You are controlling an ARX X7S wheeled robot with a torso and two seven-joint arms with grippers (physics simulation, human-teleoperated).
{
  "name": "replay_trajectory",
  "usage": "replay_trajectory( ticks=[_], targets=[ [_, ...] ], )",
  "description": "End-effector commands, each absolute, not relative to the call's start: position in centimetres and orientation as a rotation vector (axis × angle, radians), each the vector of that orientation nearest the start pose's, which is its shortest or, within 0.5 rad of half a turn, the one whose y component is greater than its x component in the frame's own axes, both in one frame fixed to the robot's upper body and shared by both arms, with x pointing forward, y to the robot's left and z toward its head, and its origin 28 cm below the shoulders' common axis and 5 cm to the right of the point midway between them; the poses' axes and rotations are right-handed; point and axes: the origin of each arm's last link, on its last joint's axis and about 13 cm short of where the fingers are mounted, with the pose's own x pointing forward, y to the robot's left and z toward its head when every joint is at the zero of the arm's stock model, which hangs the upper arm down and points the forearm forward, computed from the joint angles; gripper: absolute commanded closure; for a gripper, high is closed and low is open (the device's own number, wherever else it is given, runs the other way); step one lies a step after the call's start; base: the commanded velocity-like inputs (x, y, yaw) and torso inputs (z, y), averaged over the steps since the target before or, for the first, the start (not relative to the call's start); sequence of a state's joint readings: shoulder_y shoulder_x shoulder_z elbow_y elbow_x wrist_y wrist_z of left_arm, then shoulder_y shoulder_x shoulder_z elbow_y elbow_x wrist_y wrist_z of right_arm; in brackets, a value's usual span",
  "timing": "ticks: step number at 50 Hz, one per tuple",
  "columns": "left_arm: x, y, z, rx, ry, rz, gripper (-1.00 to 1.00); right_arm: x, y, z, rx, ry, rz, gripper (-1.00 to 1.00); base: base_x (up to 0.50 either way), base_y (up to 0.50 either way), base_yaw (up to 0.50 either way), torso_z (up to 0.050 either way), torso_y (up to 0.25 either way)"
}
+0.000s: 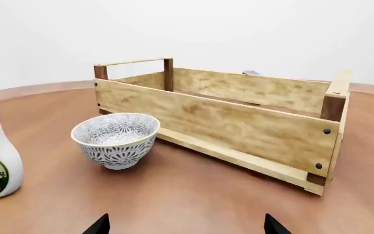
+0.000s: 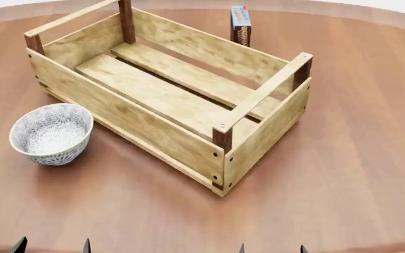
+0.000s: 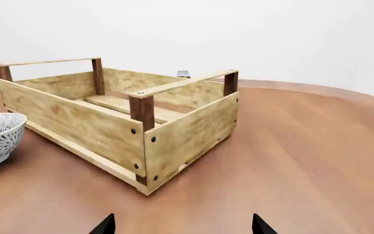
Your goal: Pick up the salad dressing and put it in the tray.
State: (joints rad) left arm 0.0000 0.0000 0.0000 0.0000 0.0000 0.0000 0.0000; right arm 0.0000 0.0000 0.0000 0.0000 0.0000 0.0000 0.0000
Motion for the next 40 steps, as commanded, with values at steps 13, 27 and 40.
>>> replay_trajectory(
  ticks=[13, 27, 40],
  targets=[
    [20.97, 20.69, 1.53, -0.001, -0.027, 0.013, -1.0, 20.95, -9.51, 1.3, -0.008, -0.027, -0.003, -1.0, 0.0, 0.0, 0.0, 0.0, 0.0],
    [20.93, 20.65, 1.52, 0.012, -0.04, 0.012, -1.0, 20.73, -9.56, 1.39, -0.002, -0.055, -0.004, -1.0, 0.0, 0.21, 0.0, 0.0, 0.0],
    [20.99, 20.68, 1.42, 0.017, -0.045, 0.018, -1.0, 20.74, -9.56, 1.34, -0.003, -0.055, -0.001, -1.0, 0.0, 0.5, 0.0, 0.0, 0.0]
  ],
)
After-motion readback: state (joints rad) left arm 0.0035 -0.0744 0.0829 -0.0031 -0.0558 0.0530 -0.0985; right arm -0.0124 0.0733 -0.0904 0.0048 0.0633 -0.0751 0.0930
